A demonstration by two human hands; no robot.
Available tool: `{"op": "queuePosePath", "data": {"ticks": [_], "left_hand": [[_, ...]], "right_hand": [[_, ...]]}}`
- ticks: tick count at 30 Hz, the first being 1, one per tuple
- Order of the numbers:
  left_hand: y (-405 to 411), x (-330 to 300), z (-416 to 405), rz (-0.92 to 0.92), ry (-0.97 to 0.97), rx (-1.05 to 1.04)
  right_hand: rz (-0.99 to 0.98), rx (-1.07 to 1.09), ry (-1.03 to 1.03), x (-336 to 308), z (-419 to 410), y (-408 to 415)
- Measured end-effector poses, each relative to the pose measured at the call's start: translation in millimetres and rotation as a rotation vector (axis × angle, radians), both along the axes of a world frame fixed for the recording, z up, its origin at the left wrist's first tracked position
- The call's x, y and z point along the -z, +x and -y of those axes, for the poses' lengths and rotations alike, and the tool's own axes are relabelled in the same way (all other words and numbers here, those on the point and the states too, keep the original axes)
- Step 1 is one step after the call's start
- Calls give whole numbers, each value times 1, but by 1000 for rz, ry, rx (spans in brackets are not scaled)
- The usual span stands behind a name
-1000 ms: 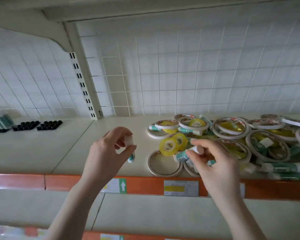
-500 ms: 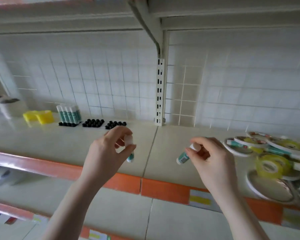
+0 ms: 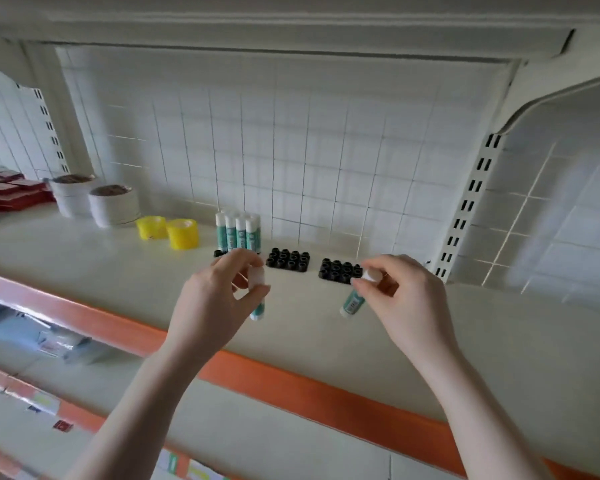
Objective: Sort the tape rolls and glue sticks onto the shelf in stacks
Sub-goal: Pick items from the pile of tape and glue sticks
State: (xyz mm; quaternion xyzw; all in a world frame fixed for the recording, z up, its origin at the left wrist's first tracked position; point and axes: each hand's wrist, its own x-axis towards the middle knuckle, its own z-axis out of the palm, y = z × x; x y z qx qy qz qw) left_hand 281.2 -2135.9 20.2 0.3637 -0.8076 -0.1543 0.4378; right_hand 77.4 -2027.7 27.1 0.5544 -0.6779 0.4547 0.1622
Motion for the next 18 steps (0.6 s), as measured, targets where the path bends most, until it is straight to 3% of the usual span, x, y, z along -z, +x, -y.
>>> {"op": "queuePosePath", "data": {"ticks": [18], "left_hand": [[73,12,163,-12,27,-142]], "right_hand": [[11,-180,217,-19,215,70]]}}
